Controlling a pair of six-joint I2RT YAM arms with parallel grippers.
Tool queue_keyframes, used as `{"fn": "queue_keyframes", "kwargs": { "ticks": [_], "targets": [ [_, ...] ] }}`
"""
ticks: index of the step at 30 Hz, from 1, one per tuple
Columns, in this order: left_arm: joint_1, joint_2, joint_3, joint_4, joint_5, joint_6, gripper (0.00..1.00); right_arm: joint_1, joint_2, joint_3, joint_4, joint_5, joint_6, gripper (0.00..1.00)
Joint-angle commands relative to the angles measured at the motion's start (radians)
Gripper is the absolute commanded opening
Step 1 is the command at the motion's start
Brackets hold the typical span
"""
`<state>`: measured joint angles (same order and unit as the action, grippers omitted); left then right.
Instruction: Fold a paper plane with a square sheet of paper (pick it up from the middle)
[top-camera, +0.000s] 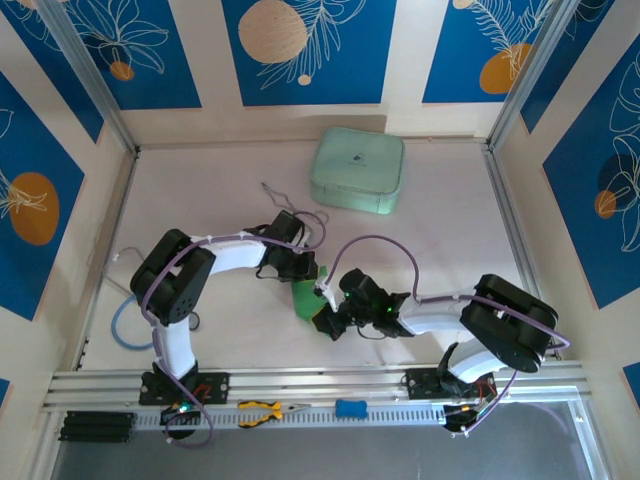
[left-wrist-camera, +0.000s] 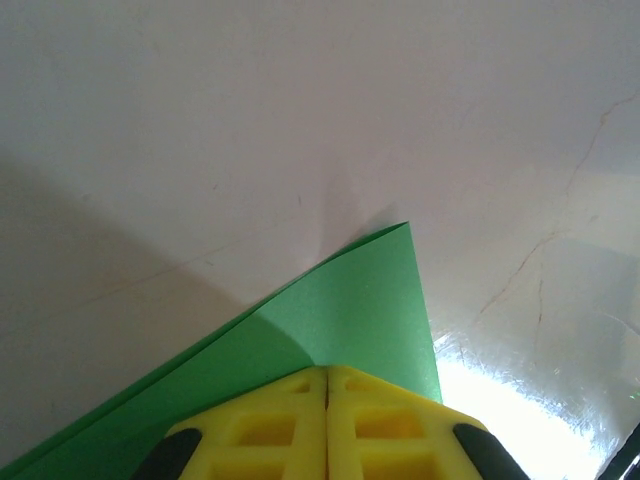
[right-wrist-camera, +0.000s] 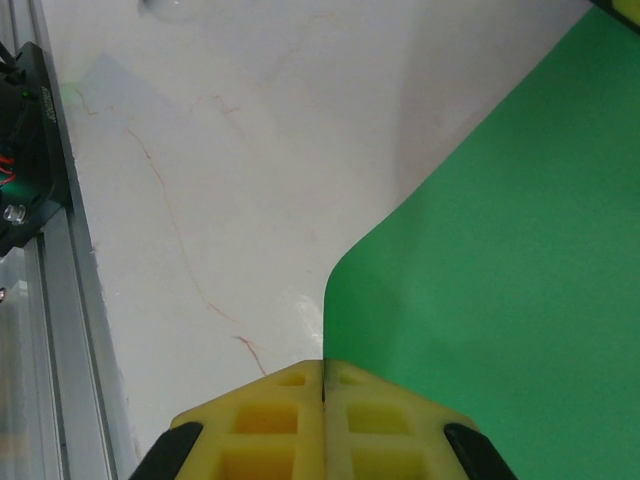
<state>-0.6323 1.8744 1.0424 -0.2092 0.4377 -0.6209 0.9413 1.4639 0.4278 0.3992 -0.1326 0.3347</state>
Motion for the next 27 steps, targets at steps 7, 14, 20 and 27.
{"fn": "queue_keyframes", "kwargs": {
  "ticks": [7,14,20,27],
  "targets": [
    [0.006,0.039,-0.022,-0.024,-0.014,0.041,0.09,-0.065,0.027,0.044,-0.022,-0.064,0.003,0.03],
    [0.006,0.038,-0.017,-0.024,-0.009,0.049,0.09,-0.108,0.04,0.051,-0.028,-0.05,0.005,0.04],
    [0.007,0.037,-0.018,-0.023,-0.008,0.048,0.09,-0.114,0.062,0.053,-0.021,-0.022,0.016,0.04],
    [0.006,0.031,-0.024,-0.021,-0.01,0.042,0.09,-0.115,0.064,0.043,-0.012,0.022,0.03,0.04]
  ]
}}
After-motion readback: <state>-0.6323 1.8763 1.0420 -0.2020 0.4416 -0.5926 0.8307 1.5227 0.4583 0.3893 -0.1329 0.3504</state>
